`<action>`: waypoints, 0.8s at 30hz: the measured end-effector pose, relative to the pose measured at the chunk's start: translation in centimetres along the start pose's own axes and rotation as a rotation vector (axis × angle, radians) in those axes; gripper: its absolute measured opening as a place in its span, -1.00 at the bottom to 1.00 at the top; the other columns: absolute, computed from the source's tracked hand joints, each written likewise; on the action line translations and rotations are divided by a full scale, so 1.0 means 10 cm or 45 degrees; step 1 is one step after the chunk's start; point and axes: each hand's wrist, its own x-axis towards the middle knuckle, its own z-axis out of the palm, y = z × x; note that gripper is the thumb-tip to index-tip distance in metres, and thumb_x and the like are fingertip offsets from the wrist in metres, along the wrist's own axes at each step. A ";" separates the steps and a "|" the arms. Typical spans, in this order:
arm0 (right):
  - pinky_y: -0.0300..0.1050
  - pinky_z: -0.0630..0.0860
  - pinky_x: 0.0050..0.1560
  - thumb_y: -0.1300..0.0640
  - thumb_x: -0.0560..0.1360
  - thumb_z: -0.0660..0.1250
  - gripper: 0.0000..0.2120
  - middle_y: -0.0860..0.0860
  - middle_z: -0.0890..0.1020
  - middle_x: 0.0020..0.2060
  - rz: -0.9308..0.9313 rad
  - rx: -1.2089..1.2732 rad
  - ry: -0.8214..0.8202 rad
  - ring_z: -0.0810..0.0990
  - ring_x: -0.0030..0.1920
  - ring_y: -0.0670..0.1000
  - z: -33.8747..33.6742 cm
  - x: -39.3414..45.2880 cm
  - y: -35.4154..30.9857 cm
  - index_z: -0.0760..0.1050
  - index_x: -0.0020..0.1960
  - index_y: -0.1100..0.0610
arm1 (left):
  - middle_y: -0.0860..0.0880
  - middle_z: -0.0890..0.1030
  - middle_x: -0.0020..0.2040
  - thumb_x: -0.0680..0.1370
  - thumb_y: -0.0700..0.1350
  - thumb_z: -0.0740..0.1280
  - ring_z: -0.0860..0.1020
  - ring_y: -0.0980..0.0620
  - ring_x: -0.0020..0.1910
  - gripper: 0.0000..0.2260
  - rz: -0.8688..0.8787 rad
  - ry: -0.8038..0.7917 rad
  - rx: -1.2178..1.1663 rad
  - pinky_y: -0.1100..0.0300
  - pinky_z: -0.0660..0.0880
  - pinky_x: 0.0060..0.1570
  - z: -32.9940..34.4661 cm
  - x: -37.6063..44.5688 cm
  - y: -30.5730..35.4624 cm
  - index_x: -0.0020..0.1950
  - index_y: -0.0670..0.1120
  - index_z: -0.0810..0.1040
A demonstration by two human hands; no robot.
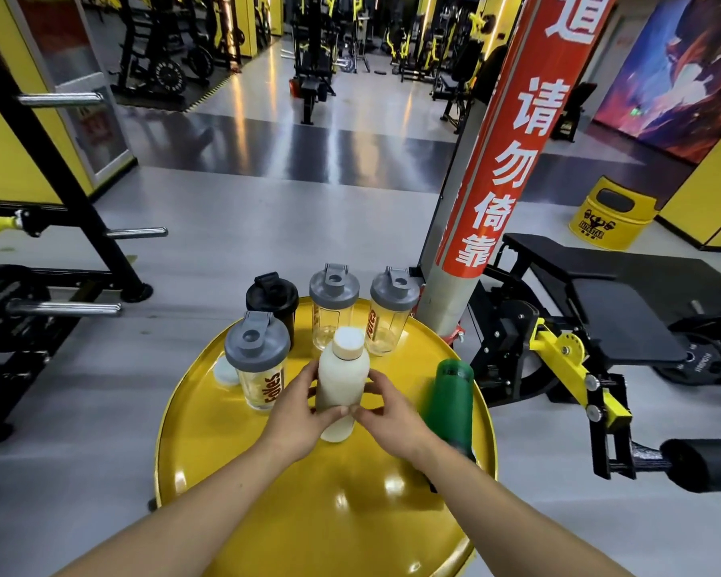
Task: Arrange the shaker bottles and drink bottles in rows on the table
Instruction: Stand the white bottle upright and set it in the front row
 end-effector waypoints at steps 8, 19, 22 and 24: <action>-0.08 0.56 0.18 0.09 0.52 0.43 -0.33 -0.15 0.51 0.36 -0.070 -0.129 0.048 0.57 0.26 0.00 0.04 0.20 0.02 0.23 0.55 -0.10 | 0.10 0.55 0.36 0.35 -0.04 0.61 0.56 -0.01 0.31 -0.14 -0.050 -0.049 0.055 0.02 0.54 0.18 -0.05 0.19 -0.07 0.54 0.21 0.24; 0.08 0.53 0.28 -0.02 0.52 0.43 -0.30 -0.14 0.51 0.38 -0.098 -0.161 0.105 0.54 0.32 0.04 0.07 0.40 0.00 0.17 0.55 -0.20 | 0.09 0.49 0.45 0.39 0.15 0.52 0.49 -0.07 0.39 -0.13 -0.044 -0.090 0.156 -0.13 0.52 0.26 -0.10 0.42 -0.05 0.56 0.27 0.08; 0.05 0.55 0.25 -0.03 0.50 0.47 -0.29 -0.11 0.54 0.36 -0.088 -0.137 0.146 0.56 0.29 0.04 0.09 0.40 0.03 0.20 0.54 -0.19 | 0.06 0.47 0.46 0.44 0.09 0.50 0.47 -0.07 0.41 -0.13 -0.047 -0.125 0.193 -0.11 0.51 0.27 -0.08 0.44 -0.05 0.59 0.22 0.02; 0.05 0.57 0.21 -0.04 0.48 0.48 -0.29 -0.09 0.55 0.35 -0.084 -0.135 0.163 0.58 0.26 0.05 0.10 0.39 0.03 0.21 0.53 -0.17 | 0.04 0.46 0.47 0.47 0.05 0.49 0.47 -0.08 0.41 -0.14 -0.058 -0.132 0.185 -0.07 0.52 0.26 -0.07 0.43 -0.06 0.60 0.20 0.01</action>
